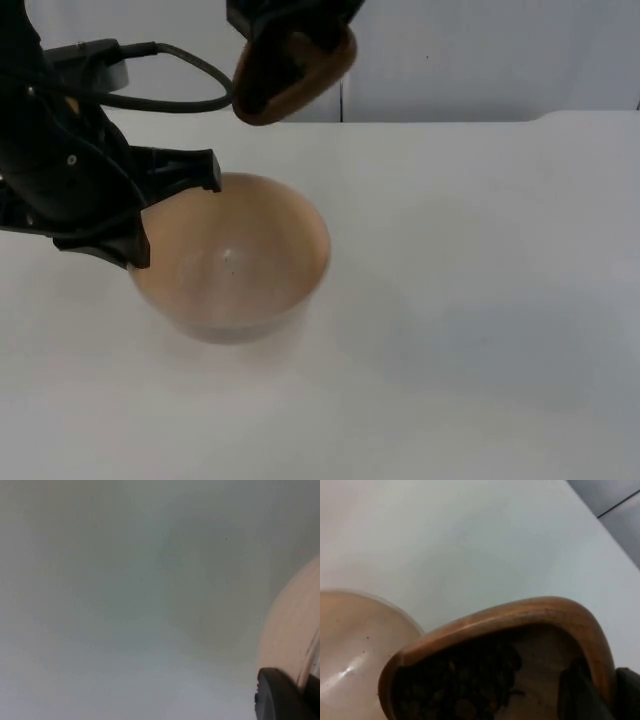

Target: Pick up the bowl with the left hand and pour the coffee beans from the cup into the bowl with the right hand.

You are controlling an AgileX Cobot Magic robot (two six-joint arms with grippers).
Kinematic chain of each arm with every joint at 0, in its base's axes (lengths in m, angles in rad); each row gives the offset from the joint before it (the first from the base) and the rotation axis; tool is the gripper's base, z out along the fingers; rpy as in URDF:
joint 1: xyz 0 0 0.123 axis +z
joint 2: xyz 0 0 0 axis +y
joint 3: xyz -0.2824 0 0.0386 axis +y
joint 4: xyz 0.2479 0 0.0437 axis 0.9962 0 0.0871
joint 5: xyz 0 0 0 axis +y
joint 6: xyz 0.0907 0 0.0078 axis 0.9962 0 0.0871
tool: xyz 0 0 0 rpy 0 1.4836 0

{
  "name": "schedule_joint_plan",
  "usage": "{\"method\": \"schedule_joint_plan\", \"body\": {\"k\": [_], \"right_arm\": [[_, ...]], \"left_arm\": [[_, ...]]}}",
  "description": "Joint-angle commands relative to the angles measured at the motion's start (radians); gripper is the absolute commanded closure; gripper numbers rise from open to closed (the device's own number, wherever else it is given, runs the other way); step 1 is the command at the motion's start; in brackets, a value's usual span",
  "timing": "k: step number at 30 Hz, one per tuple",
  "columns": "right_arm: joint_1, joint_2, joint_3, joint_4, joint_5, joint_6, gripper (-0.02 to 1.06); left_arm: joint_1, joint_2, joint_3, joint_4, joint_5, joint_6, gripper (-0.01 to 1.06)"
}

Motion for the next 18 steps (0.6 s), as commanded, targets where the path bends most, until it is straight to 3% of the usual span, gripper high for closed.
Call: {"method": "schedule_joint_plan", "body": {"k": [1, 2, 6, 10, 18], "right_arm": [[0.025, -0.003, -0.009, -0.076, -0.017, 0.003, 1.05], [0.025, -0.003, -0.009, -0.076, -0.017, 0.003, 1.05], [0.068, -0.003, -0.009, -0.236, -0.017, 0.003, 1.05], [0.092, -0.003, -0.009, -0.315, -0.011, 0.003, 1.05], [0.113, -0.003, -0.009, -0.355, 0.002, -0.023, 1.05]], "left_arm": [[0.002, 0.000, 0.001, -0.008, -0.006, -0.007, 1.05], [0.002, 0.000, 0.001, -0.008, -0.006, -0.007, 1.05], [0.002, 0.000, 0.001, -0.008, -0.006, -0.007, 1.05], [0.002, 0.000, 0.001, -0.008, -0.006, -0.007, 1.05], [0.002, 0.000, 0.001, -0.010, -0.008, -0.007, 1.05]]}}
